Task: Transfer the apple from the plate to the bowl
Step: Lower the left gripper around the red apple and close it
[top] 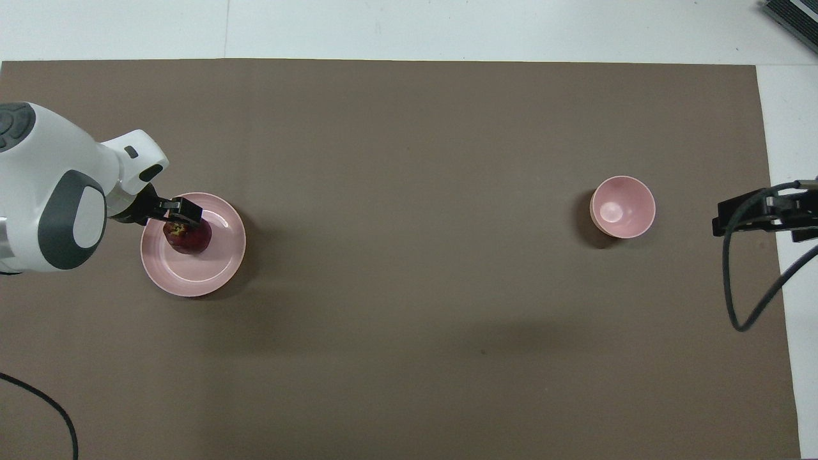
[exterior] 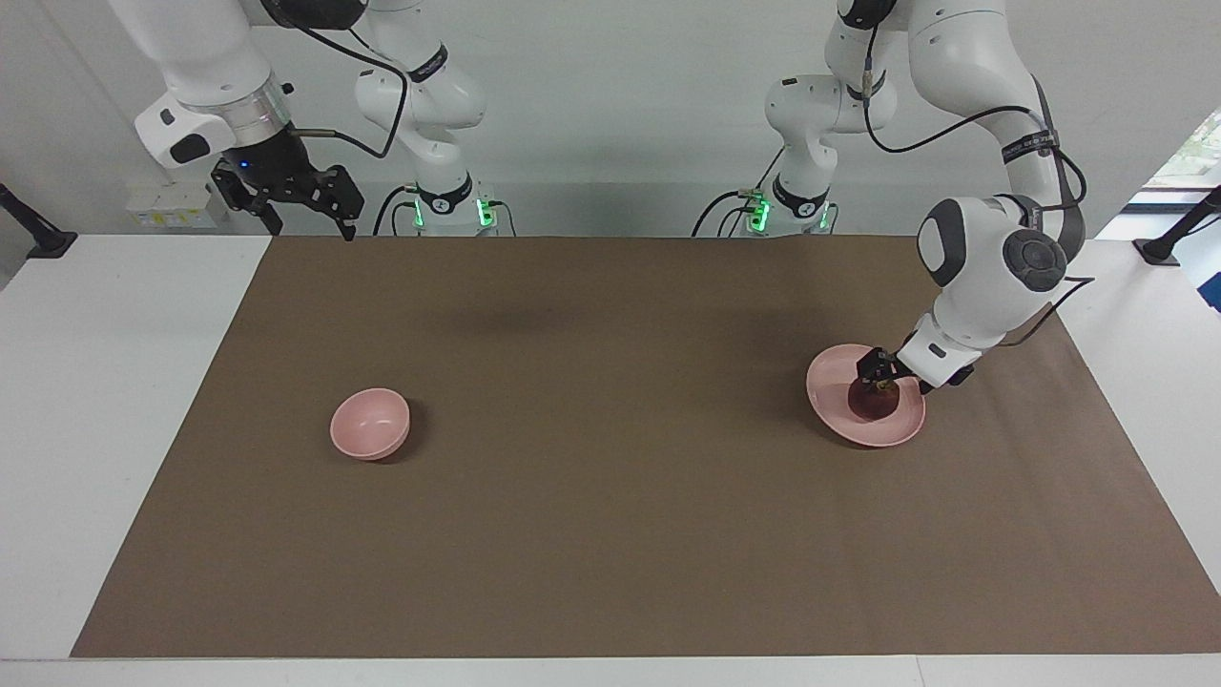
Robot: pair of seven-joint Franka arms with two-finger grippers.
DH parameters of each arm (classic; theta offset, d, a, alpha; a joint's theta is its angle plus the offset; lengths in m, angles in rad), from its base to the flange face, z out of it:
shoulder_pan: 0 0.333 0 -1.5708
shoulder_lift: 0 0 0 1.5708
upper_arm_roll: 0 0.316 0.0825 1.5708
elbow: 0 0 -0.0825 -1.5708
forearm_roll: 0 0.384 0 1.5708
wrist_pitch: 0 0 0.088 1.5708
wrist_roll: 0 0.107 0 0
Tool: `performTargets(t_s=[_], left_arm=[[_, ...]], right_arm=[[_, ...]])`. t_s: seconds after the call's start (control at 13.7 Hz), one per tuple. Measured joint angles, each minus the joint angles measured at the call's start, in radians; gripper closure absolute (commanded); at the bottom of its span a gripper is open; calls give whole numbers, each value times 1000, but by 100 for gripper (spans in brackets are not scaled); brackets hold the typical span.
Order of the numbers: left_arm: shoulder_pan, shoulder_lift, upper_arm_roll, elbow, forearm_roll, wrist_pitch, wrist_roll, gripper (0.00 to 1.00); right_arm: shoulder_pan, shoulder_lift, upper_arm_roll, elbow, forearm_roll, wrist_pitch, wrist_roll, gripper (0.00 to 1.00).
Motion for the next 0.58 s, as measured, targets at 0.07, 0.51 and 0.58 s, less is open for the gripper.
performTargets(t_s=[0.07,0.51,0.58], left_arm=[[0,2,0,-13,0,28,0,0],[0,34,-2,-63,0,127,0,0],[0,36,-3,-74,0,139,0,0]], right_arm=[[0,0,0,0,0,0,0,0],[0,0,0,0,0,0,0,0],[0,0,0,0,0,0,0,0]])
